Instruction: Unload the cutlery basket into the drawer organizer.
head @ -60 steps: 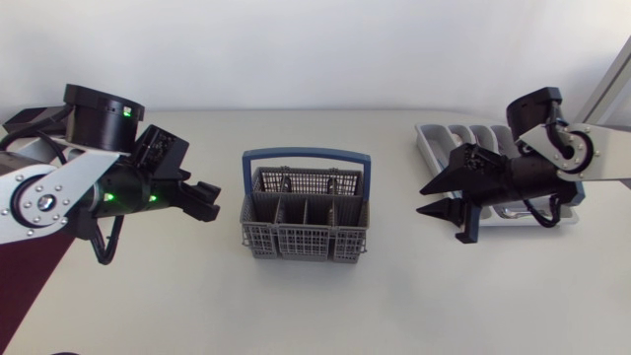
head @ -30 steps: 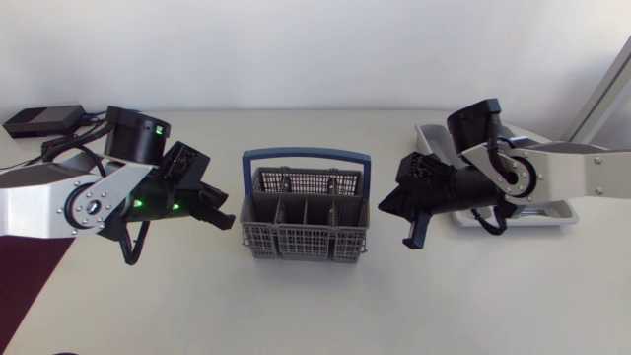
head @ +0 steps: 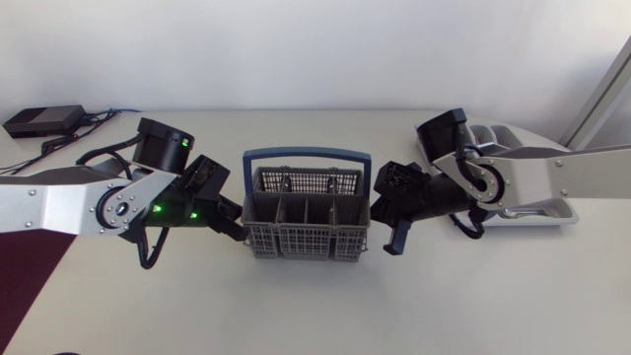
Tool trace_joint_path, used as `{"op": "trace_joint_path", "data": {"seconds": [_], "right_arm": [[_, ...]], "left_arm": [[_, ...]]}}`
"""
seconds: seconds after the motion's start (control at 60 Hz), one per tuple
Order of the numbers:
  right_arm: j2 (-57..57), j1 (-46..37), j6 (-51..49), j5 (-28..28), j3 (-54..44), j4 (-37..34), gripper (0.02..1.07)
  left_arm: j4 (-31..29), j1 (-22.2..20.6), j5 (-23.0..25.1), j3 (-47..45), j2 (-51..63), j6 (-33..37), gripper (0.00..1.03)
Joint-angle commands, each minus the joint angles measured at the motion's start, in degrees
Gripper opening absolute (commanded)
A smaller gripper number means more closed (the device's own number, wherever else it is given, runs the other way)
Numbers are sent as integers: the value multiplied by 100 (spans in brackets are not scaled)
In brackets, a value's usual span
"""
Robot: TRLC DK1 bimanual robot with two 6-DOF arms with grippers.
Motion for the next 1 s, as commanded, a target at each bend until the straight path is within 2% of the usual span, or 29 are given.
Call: {"op": "trace_joint_path", "data": {"seconds": [0.0,0.483,0.983], "right_arm": [[194,80,188,-11,203,121,8],[590,-17,294,50,660,358,8],[554,-78,259,208,502,429,8]], "left_arm": [[36,-118,122,251,164,-116,12],[97,-144,122,576,463,-177,12],[123,5,113,524,577,-142,12]]}}
